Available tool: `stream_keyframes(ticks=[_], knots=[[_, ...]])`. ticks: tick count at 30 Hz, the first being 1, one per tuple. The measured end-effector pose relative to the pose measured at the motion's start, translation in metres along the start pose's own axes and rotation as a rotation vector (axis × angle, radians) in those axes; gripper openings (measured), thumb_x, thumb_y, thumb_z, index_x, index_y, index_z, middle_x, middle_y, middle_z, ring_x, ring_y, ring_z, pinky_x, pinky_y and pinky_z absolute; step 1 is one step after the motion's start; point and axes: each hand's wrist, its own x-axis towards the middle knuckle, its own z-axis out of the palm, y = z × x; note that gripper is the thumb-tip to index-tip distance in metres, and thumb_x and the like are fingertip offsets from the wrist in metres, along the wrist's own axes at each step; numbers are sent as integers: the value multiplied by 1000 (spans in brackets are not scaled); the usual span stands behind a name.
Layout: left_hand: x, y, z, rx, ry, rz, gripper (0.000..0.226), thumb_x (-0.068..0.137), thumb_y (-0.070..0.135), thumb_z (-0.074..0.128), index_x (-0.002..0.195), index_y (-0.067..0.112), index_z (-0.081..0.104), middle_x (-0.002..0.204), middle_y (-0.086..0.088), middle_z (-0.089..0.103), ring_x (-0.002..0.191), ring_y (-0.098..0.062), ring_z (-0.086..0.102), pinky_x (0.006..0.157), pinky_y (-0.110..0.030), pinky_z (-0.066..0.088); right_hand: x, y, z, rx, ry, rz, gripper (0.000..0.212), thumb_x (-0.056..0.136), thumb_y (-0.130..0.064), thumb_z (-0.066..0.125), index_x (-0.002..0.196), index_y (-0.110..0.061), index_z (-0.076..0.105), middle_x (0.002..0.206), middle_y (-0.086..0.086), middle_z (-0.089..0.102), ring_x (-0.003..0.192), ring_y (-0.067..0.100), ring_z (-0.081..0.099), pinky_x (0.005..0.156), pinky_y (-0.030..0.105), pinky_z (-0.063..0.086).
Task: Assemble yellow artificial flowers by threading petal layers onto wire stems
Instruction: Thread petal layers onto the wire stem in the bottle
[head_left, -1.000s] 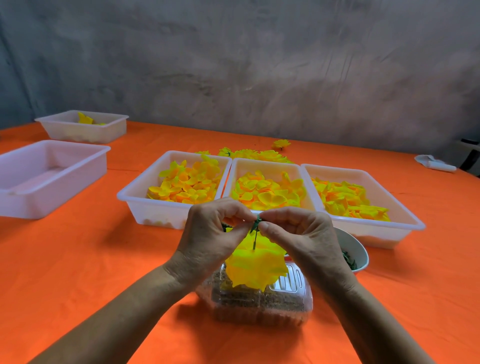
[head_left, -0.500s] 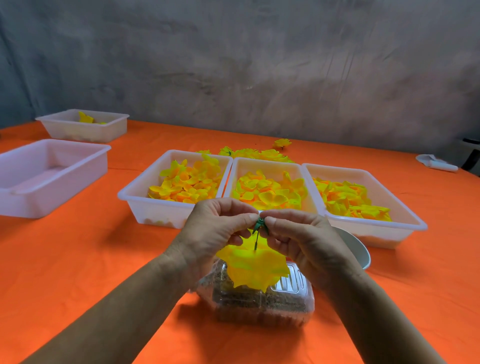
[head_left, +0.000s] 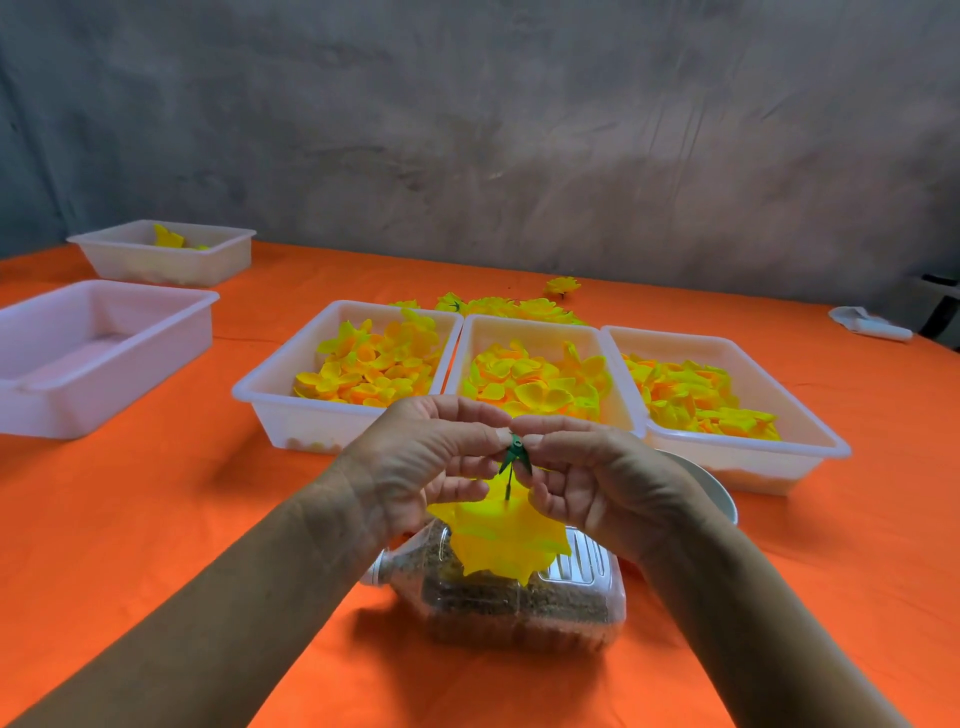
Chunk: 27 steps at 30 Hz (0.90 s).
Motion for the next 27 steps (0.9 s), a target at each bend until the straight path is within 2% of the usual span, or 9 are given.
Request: stream_keyframes(ticks=[7,12,16,22,27], knots=[[1,3,0,-3,5,-44,11,80,-4,64,88,4,65,59,-7,64,40,-12,55,37,-19,44,2,-3,3,11,3,38,25,85,11,49,79,-3,69,68,13,67,54,17,65,44,19,49],[3,4,3,-29,4,-74,18,83,-5,59,99,0,64,64,-9,61,40,-11,53,37,-19,45,3,-6,5,12,5,65,22,86,10,47,86,-2,66,66,12,66,52,15,63,44,19,50],[3,4,5,-34,-4,-90,13,84,-2,58,95,2,64,63,-8,59,41,-10,53,38,-18,45,3,-7,5,60,-28,92,37,85,12,45,68,-2,74,63,12,64,50,15,62,44,20,51],[4,2,5,-31,-3,-85,31,84,0,62,113,-6,60,64,-9,61,41,-10,54,38,-19,46,4,-6,5,117,-54,101,31,86,13,41,80,2,69,64,13,64,50,16,62,46,20,52],[3,2,4,-33,-8,-86,26,82,-1,63,108,-4,62,65,-10,62,42,-11,55,38,-20,46,4,-4,4,108,-46,73,32,84,12,43,74,1,72,63,12,64,51,16,62,47,20,52]])
